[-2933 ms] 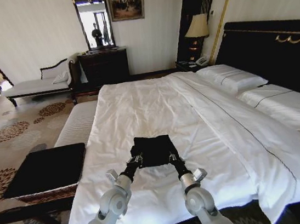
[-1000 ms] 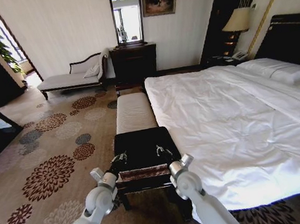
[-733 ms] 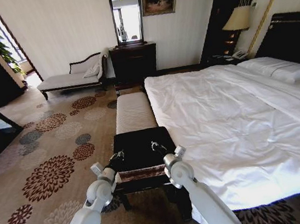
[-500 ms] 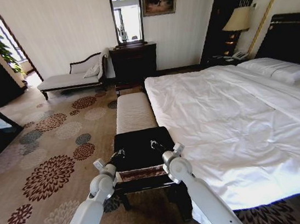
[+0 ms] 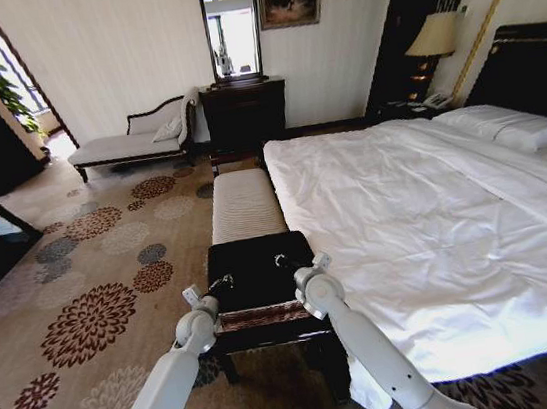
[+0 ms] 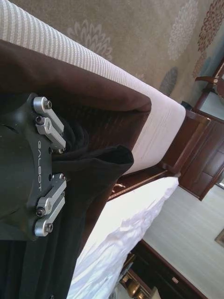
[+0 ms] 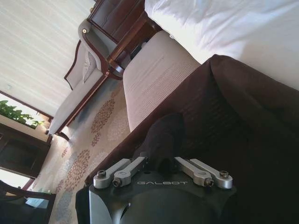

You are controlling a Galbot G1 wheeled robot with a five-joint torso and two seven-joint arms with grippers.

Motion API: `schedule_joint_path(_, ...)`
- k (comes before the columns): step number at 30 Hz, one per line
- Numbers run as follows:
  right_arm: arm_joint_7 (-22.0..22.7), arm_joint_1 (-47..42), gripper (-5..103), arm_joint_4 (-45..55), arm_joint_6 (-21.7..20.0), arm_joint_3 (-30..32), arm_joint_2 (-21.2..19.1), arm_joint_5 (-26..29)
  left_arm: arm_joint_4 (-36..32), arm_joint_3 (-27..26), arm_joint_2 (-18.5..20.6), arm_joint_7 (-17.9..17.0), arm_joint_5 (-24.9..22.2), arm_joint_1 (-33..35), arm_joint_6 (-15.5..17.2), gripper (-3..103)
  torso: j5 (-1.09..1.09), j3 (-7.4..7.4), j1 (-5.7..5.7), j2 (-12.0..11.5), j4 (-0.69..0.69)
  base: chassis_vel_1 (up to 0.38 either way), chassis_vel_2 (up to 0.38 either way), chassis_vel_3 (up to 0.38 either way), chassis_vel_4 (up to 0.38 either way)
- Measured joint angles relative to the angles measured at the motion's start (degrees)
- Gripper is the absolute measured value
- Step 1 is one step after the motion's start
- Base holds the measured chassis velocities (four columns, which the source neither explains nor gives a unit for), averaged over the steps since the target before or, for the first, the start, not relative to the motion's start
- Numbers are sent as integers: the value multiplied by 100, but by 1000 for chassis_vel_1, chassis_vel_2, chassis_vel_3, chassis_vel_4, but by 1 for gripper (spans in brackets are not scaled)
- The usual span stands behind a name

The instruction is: Fold the clothes on the bed and place them into the basket.

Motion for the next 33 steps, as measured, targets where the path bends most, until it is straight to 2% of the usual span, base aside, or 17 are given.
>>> schedule_joint_path(4,387,333,8,-155,-224,-19,54,378,230,315,94,-343,-142,-474,292,11,0,0,0,0,0,0,0,0,0)
schedule_joint_path(6,444,394,8,-192,-263,-30,61,425,270,368,106,-394,-152,-547,344,11,0,0,0,0,1,0,0,0,0)
schedule_joint_path(9,801,662,8,-363,-431,-55,105,689,422,569,128,-625,-323,-840,605,11,0,0,0,0,0,0,0,0,0)
schedule_joint_path(15,1218,937,8,-562,-679,-98,159,959,686,827,125,-854,-628,-1215,879,11,0,0,0,0,0,0,0,0,0)
schedule_joint_path(27,1320,1134,8,-1161,-866,-197,323,917,1089,1043,88,-1057,-750,-1506,1343,11,0,0,0,0,0,0,0,0,0)
schedule_joint_path(33,1297,1161,8,-1280,-894,-229,343,876,1159,1087,75,-1088,-757,-1545,1422,11,0,0,0,0,0,0,0,0,0)
